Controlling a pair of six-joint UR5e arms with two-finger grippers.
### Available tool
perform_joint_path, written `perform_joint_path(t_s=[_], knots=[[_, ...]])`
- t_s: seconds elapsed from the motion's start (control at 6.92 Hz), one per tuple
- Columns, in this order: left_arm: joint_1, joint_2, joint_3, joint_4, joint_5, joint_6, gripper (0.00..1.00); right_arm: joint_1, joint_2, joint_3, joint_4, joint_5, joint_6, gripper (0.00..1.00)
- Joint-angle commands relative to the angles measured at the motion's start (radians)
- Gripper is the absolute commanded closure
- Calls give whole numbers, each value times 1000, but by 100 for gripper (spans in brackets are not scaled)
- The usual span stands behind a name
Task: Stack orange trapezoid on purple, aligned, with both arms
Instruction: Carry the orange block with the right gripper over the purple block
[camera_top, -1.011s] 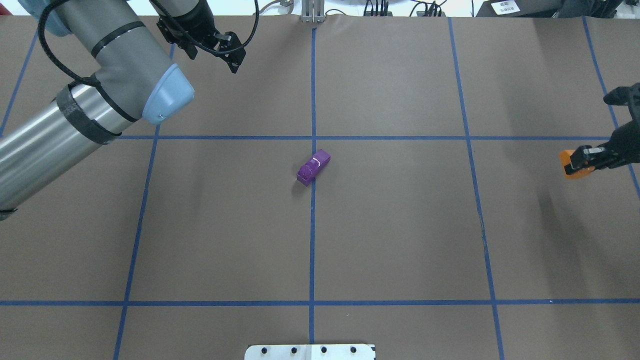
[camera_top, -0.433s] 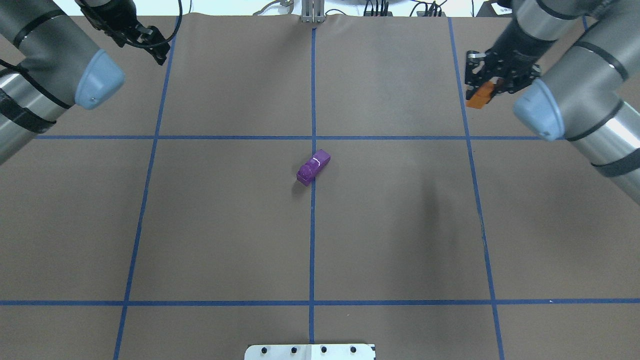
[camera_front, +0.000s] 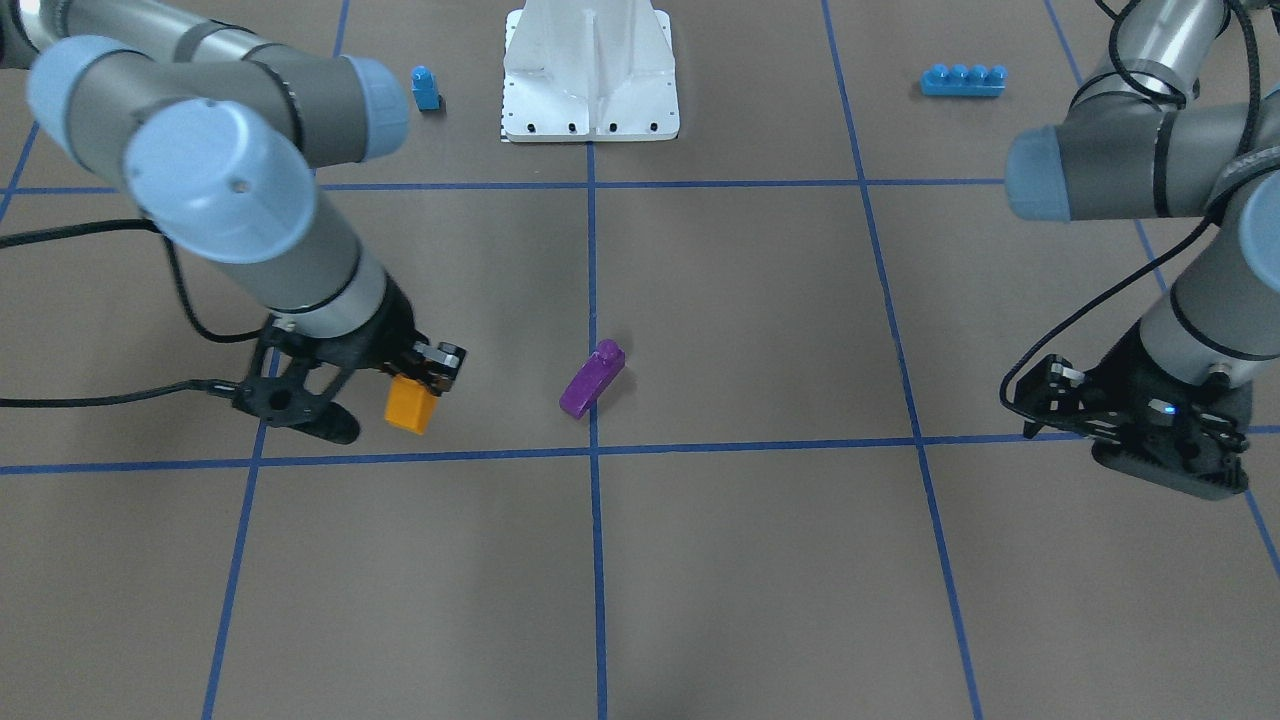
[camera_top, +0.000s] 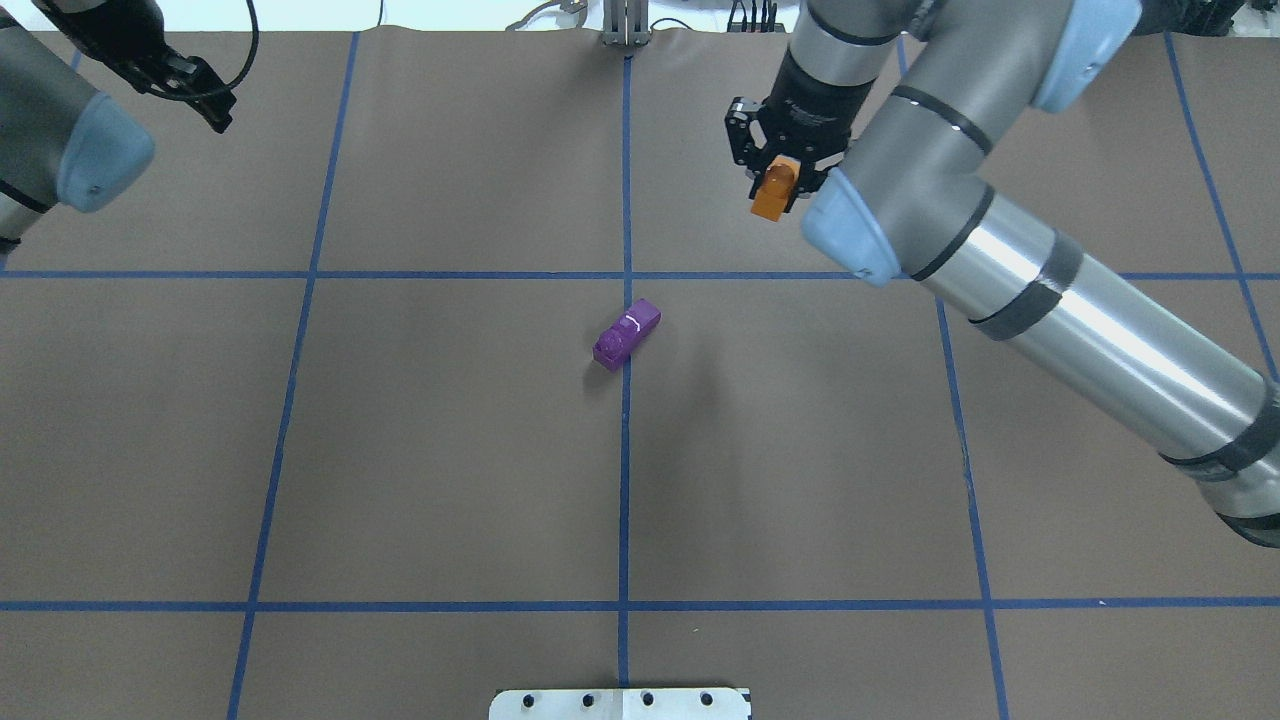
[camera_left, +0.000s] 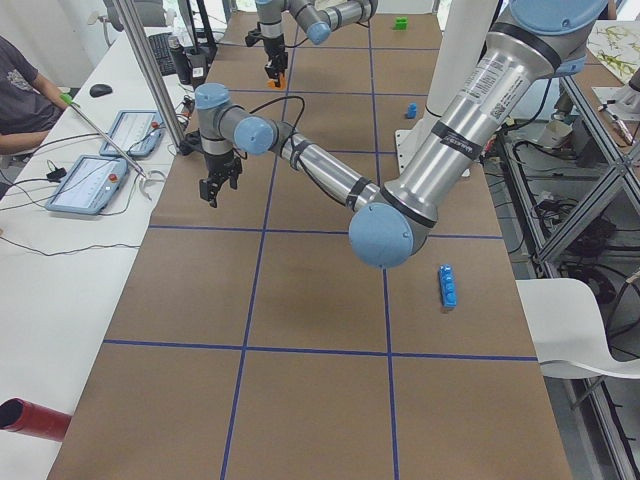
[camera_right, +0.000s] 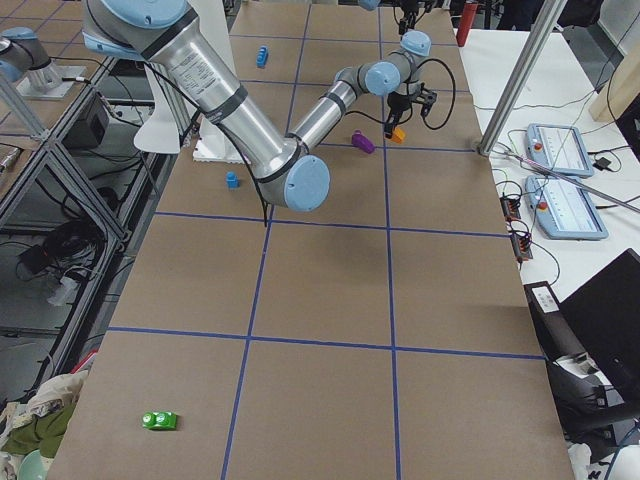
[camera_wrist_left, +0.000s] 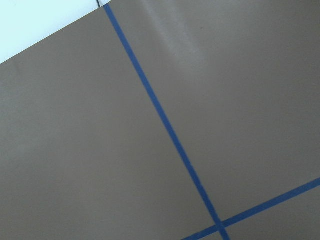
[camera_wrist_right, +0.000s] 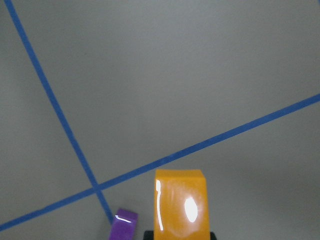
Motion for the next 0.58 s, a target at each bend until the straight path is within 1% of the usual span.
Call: perform_joint_path(t_s=[0.0,0.14,0.43], knots=[[-25,45,1,-7,-26,10,0,-138,131,-194,138,-116,329,100],[-23,50,4,-9,-26,10,0,-177,133,-193,140,-173,349,100],[-22,51,7,-9,-26,10,0,-208,129,-184,140,-177,350,100]])
